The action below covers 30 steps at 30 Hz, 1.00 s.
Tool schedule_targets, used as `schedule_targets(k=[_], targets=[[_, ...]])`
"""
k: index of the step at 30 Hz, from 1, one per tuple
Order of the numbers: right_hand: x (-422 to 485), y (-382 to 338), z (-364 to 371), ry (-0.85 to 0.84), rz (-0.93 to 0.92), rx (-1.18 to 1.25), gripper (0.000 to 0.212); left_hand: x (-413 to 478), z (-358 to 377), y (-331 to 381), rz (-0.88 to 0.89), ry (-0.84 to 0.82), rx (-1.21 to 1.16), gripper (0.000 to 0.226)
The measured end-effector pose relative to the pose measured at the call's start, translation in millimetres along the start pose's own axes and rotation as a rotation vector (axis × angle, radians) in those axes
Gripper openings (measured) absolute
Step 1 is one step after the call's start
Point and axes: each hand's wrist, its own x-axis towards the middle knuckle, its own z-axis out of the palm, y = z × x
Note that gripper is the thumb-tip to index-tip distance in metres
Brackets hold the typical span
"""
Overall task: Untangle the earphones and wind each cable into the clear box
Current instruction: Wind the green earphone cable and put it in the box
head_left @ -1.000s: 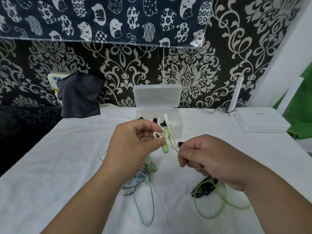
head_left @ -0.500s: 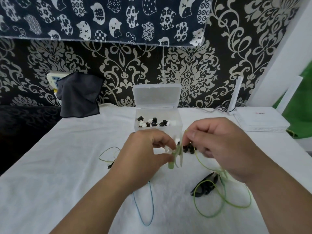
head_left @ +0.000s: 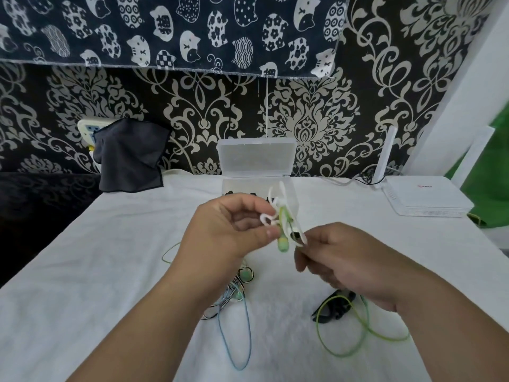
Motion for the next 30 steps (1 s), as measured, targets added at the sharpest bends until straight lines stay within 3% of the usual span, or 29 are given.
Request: schedule_targets(k=[6,10,15,19,24,28,30], targets=[[-5.9,-8.0,1.9,-0.096,-0.068,0.08,0.037,4.4,-7.8,-3.0,-0.011,0.166,0.114,0.028],[-6.9,-8.9,-1.3,-0.036,-0.117,0.105,0.036,4.3,-10.4,-2.9,-0.014,0.165,0.23,0.027],[-8.5,-11.2,-3.2,0.026,-0.217,0.219,0.03,2.5,-6.6,-4.0,0.014,0.131,0.553,0.026],[-6.5,-12.8,-5.4,0.151,-0.326,0.239,0.03,-1.2,-2.4,-6.8,0.031,0.015,0.775,0.027],[-6.2,-12.1,-6.6,0.395,-0.37,-0.119,0.03,-5.5,5.9,-4.6,-0.029,-0.187,0.786,0.026],[-2.3,-9.7,-6.8,0.487,-0.327,-0.18,0.031,-6.2,5.3,-0.4,-0.074,-0.28,0.551,0.028],[0.1,-6.3,-8.0,0.436,-0.225,-0.125,0.036,-6.2,4.3,0.0,-0.084,-0.279,0.361,0.032]])
